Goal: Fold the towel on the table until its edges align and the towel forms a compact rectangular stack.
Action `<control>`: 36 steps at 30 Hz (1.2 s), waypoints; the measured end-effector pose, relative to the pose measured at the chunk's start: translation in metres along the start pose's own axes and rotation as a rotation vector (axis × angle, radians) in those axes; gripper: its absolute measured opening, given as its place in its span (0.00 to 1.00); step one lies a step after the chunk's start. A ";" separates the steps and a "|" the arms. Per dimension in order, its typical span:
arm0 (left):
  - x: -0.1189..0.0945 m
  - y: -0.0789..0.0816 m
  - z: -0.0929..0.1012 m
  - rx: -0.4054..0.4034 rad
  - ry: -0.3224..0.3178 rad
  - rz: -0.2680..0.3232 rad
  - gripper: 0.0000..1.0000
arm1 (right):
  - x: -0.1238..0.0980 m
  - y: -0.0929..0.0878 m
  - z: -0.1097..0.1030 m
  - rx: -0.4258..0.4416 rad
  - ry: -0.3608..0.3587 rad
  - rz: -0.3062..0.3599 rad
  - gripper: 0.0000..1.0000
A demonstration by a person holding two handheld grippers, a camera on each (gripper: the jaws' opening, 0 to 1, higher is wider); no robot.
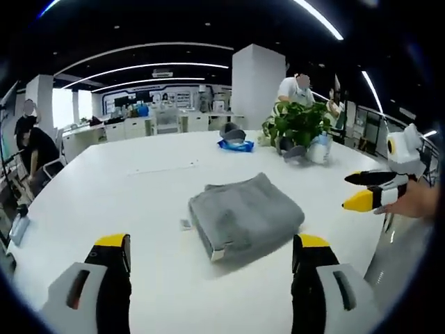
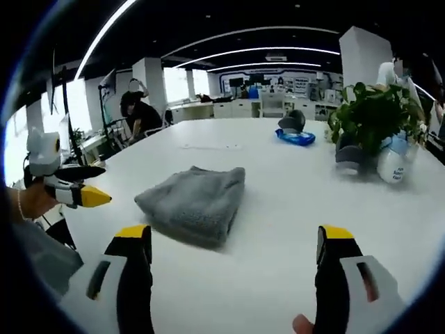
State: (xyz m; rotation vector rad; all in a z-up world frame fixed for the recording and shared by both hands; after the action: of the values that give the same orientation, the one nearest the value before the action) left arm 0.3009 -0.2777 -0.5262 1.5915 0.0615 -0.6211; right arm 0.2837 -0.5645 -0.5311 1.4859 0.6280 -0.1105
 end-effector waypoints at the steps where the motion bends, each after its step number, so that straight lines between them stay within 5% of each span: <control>1: 0.000 0.001 0.001 0.000 0.001 0.003 1.00 | 0.000 -0.001 0.000 -0.015 -0.003 -0.011 1.00; 11: -0.001 0.005 0.002 0.057 0.018 0.023 0.99 | -0.005 0.000 0.005 0.023 -0.016 -0.006 1.00; 19: -0.001 0.004 -0.003 -0.033 0.011 0.016 0.99 | -0.007 0.003 0.009 0.042 -0.027 0.011 1.00; 28: -0.002 0.003 -0.001 0.032 0.013 -0.001 0.99 | -0.008 0.004 0.008 0.034 -0.035 0.012 0.99; 36: -0.005 0.001 -0.007 -0.035 0.029 -0.011 0.99 | -0.007 0.004 0.007 0.032 -0.028 0.009 0.99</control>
State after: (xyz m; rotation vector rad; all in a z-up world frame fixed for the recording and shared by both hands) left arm 0.2999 -0.2698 -0.5233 1.5668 0.1019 -0.6027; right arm 0.2817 -0.5724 -0.5243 1.5154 0.5994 -0.1342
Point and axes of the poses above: the point that each gripper's makers call its tool centre point, and the gripper's own axes: x roughly forward along the fingers, z roughly to its right, y roughly out of its top, the point moved 6 cm from there along -x, roughly backward along the fingers, and after that the axes turned 1 degree about z, right-handed, at the moved point
